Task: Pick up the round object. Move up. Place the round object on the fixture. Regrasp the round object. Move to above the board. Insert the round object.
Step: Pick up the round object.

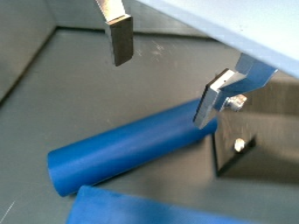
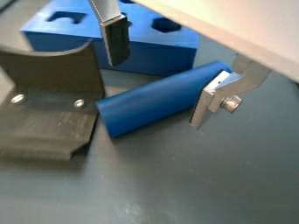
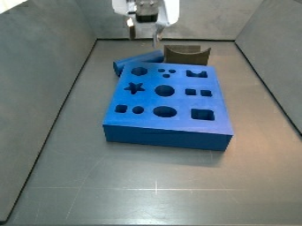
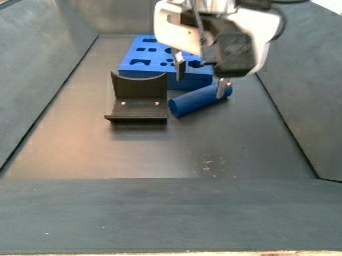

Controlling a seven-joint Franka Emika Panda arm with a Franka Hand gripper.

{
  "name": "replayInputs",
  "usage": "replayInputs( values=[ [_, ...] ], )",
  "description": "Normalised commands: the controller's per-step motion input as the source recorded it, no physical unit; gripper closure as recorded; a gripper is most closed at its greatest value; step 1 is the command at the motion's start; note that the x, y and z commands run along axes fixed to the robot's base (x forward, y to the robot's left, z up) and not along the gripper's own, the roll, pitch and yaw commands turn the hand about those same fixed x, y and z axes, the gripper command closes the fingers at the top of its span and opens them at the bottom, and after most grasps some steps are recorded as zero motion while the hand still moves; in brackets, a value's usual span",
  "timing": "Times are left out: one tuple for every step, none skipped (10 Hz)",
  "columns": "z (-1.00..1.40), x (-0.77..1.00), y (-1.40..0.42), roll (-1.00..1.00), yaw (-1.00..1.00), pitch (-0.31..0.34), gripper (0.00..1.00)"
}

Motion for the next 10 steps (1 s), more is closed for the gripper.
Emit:
replayInputs(
  values=[
    [-0.46,0.0,-0.45,-0.05,-0.59,-0.087,0.0],
    [-0.55,0.16,-0.28,-0.06,-0.48,-0.016,0.0],
    [-0.61,0.17,-0.15,-0.02,-0.4,0.0,0.0],
    [-0.59,0.06,-0.01,0.0,-0.31,0.014,0.0],
    [-0.46,0.0,0.0,0.06,-0.2,0.061,0.0],
    [-0.35,0.0,-0.06,0.12,-0.19,0.116,0.0],
    [-0.28,0.0,-0.09,0.14,-0.19,0.143,0.0],
    [-0.19,-0.11,-0.01,0.09,-0.21,0.046,0.0],
    [0.0,0.0,0.19,-0.13,0.0,0.0,0.0],
    [0.0,0.0,0.0,0.0,0.0,0.0,0.0]
  ],
)
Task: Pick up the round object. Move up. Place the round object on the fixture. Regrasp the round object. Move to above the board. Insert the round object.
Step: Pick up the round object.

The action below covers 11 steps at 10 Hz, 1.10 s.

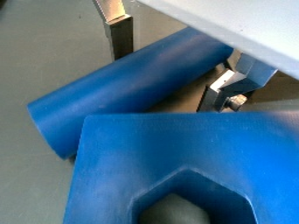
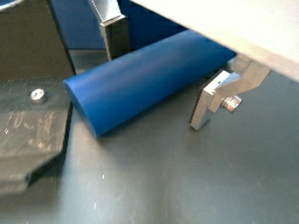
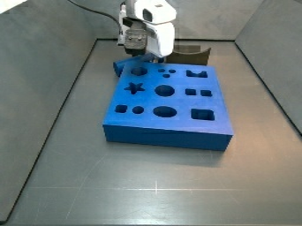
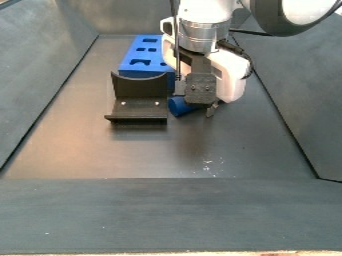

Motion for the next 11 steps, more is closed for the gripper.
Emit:
replayInputs(
  values=[
    [0.0,0.0,0.0,0.0,0.0,0.0,1.0],
    [0.0,0.0,0.0,0.0,0.0,0.0,1.0],
    [0.0,0.0,0.0,0.0,0.0,0.0,1.0],
    [0.0,0.0,0.0,0.0,0.0,0.0,1.0],
    [0.0,0.0,0.0,0.0,0.0,0.0,1.0],
    [0.0,0.0,0.0,0.0,0.0,0.0,1.0],
    [0.0,0.0,0.0,0.0,0.0,0.0,1.0],
    [0.0,0.0,0.0,0.0,0.0,0.0,1.0],
    [0.0,0.0,0.0,0.0,0.0,0.0,1.0],
    [0.0,0.0,0.0,0.0,0.0,0.0,1.0],
    [0.0,0.0,0.0,0.0,0.0,0.0,1.0]
  ],
)
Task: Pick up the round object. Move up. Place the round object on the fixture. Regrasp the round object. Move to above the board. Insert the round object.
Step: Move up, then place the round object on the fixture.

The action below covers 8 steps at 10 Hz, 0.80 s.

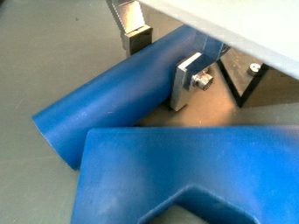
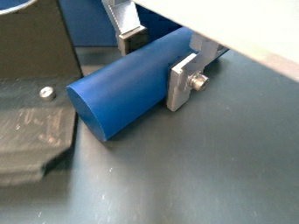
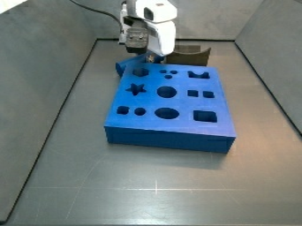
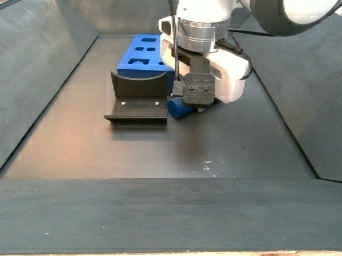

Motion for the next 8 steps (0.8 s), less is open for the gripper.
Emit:
replayInputs(
  values=[
    [1.0,0.0,0.0,0.0,0.0,0.0,1.0],
    [1.0,0.0,-0.03,-0.01,-0.02,0.017,1.0],
    [0.95,-0.01,-0.02,-0.02,-0.01,0.045,1.0],
    [0.82,0.0,-0.01,-0.03,0.0,0.066,1.0],
    [0.67,0.0,-0.01,-0.04,0.01,0.068,1.0],
    [0.47,-0.01,-0.01,-0.05,0.01,0.053,1.0],
    [0.31,-0.02,-0.01,-0.06,0.02,0.042,1.0],
    [1.0,0.0,0.0,0.0,0.0,0.0,1.0]
  ],
)
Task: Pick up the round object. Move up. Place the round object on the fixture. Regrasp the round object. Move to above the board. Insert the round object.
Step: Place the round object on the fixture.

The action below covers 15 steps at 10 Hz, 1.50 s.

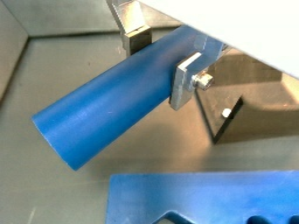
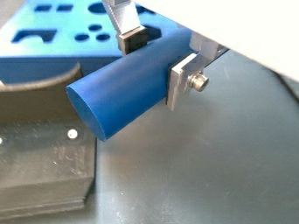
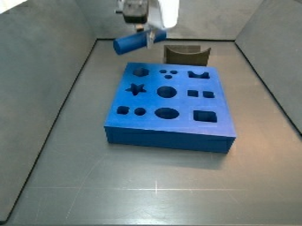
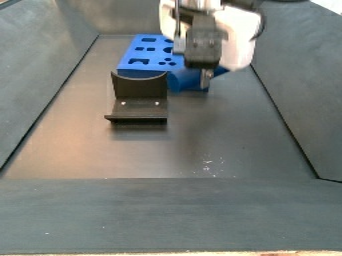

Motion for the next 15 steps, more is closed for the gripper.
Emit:
replayInputs(
  values=[
    [1.0,0.0,0.0,-0.01,0.0,0.0,1.0],
    [1.0,-0.01,0.0,-0.02,0.01,0.006,1.0],
    [1.0,-0.02,-0.01,-0.04,0.01,0.01,1.0],
    [1.0,-0.02,-0.01,-0.05,0.02,0.015,1.0],
    [0.97,-0.02,-0.01,-0.07,0.02,0.02,1.0],
    [0.81,-0.02,-0.01,-0.08,0.02,0.026,1.0],
    [0.59,-0.01,-0.01,-0.09,0.01,0.034,1.0],
    [0.49,-0.01,-0.01,-0.1,0.01,0.039,1.0],
    [0.27,0.0,-0.01,-0.11,0.0,0.055,1.0],
    [-0.14,1.0,0.07,-0.07,1.0,0.012,1.0],
    [-0.18,1.0,0.08,-0.07,1.0,0.016,1.0],
    [-0.17,1.0,0.07,-0.06,1.0,0.016,1.0],
    [-0.14,1.0,0.06,-0.07,1.0,0.021,1.0],
    [-0.13,1.0,0.06,-0.07,1.0,0.025,1.0],
    [-0.12,1.0,0.05,-0.07,1.0,0.034,1.0]
  ],
)
